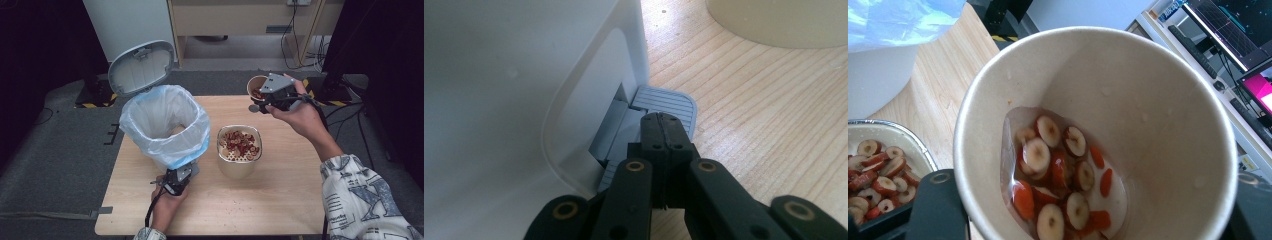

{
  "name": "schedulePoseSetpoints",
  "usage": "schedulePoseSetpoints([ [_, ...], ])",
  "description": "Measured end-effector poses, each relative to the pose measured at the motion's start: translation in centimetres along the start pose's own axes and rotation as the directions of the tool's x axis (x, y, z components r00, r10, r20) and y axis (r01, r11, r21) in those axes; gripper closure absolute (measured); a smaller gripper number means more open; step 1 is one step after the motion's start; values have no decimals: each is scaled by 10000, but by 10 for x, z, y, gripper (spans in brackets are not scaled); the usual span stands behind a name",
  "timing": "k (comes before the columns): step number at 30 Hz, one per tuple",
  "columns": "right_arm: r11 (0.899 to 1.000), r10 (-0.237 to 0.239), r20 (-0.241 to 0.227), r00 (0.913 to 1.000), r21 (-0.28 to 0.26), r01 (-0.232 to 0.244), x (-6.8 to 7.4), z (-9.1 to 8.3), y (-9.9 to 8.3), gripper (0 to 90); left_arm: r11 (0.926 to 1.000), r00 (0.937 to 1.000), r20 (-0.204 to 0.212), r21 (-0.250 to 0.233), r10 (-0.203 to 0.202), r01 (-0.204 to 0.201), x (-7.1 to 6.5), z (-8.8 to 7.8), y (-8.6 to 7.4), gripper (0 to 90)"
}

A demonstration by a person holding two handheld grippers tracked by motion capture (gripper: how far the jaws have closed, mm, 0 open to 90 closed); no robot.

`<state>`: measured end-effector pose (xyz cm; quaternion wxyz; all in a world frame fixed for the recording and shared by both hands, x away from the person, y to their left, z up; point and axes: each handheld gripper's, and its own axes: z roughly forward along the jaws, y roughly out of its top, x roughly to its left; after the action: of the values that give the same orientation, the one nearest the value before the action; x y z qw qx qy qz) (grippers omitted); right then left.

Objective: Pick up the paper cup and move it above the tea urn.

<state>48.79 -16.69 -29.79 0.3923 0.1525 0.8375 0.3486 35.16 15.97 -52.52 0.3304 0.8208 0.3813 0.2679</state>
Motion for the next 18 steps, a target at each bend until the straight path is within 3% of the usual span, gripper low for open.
schedulePoseSetpoints([
  [7, 9991, -430, 41, 9991, -41, 430, 5, -1, 5, 321, 10000, 10000, 22, 0, -7, 7, 0, 0, 0, 895],
  [18, 9992, -404, 76, 9992, -18, 404, 4, -2, 4, 320, 10000, 10000, 15, -11, -8, 8, 0, 0, 0, 895],
])
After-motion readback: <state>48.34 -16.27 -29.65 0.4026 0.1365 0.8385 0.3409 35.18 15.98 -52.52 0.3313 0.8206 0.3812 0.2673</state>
